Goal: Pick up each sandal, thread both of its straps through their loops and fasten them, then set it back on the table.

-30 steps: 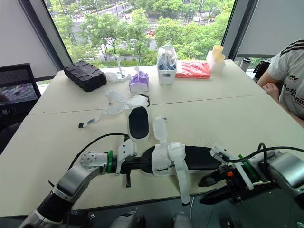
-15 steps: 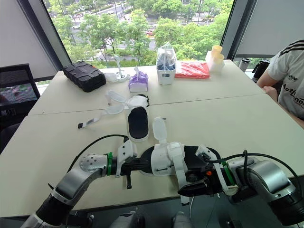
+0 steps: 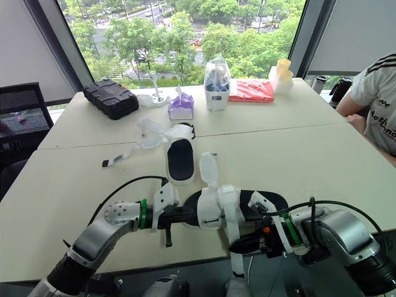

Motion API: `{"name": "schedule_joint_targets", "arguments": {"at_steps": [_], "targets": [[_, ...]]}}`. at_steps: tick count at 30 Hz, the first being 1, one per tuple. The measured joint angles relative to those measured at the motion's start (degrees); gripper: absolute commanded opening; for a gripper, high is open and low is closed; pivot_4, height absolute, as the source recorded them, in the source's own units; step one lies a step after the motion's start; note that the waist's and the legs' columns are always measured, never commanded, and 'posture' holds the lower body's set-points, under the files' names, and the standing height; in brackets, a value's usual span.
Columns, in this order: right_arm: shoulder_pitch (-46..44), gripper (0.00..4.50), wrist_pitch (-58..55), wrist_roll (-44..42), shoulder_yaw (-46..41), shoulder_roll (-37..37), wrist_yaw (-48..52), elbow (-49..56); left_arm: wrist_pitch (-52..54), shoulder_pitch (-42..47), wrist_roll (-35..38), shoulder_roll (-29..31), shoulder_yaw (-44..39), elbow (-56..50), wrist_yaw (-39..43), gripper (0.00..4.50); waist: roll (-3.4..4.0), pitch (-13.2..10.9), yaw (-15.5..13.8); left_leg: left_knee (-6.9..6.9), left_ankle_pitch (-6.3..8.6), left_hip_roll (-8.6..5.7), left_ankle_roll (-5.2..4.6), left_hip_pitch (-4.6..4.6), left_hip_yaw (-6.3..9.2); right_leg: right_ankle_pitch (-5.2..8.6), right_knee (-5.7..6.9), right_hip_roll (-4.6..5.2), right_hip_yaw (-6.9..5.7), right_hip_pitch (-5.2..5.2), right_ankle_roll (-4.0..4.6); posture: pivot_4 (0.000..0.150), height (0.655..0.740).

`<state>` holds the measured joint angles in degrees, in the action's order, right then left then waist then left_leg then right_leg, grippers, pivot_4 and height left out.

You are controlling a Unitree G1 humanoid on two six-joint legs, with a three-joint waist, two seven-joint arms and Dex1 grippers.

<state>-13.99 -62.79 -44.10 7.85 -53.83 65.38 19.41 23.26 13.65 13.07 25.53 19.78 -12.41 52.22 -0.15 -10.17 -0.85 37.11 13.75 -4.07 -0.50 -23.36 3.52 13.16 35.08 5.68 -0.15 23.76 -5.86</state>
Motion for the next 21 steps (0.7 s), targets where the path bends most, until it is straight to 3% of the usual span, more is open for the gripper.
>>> {"name": "schedule_joint_targets", "arguments": {"at_steps": [6, 9, 15, 21], "targets": [[-26.39, 0.09, -8.56, -5.45, -3.14, 0.71, 2.03, -10.07, -0.07, -0.15, -0.01, -0.44, -0.16, 0.00, -0.22, 0.00, 0.00, -0.02, -0.03, 0.00, 0.00, 0.01, 0.00, 0.00, 0.03, -0.01, -0.01, -0.01, -0.04, 0.01, 0.02, 0.150, 0.7400], [-35.70, 0.09, -10.81, -3.18, 1.59, 3.51, 4.13, -20.03, -0.13, -0.19, 0.00, -0.74, -0.13, 0.09, -0.13, 0.00, -0.04, -0.01, -0.12, -0.02, 0.04, 0.00, -0.06, -0.06, 0.07, 0.00, -0.07, 0.03, -0.08, 0.02, 0.02, 0.150, 0.7400], [-44.22, 0.09, -9.07, 5.28, 12.90, 9.20, 10.69, -39.28, -0.14, -0.12, -0.02, -1.00, -0.09, 0.04, -0.35, 0.00, -0.03, -0.01, -0.12, -0.02, 0.05, -0.10, -0.08, -0.13, -0.01, -0.02, -0.06, 0.15, -0.03, 0.14, 0.02, 0.150, 0.7400], [-45.52, 0.09, -5.93, 11.54, 20.02, 9.30, 18.29, -43.03, 0.04, -0.62, -0.02, -1.00, -0.22, -0.61, -1.21, 0.00, -0.01, 0.00, 0.01, -0.02, 0.06, -0.11, -0.08, -0.14, -0.02, -0.05, 0.06, 0.14, -0.03, 0.22, -0.03, 0.150, 0.7400]]}}
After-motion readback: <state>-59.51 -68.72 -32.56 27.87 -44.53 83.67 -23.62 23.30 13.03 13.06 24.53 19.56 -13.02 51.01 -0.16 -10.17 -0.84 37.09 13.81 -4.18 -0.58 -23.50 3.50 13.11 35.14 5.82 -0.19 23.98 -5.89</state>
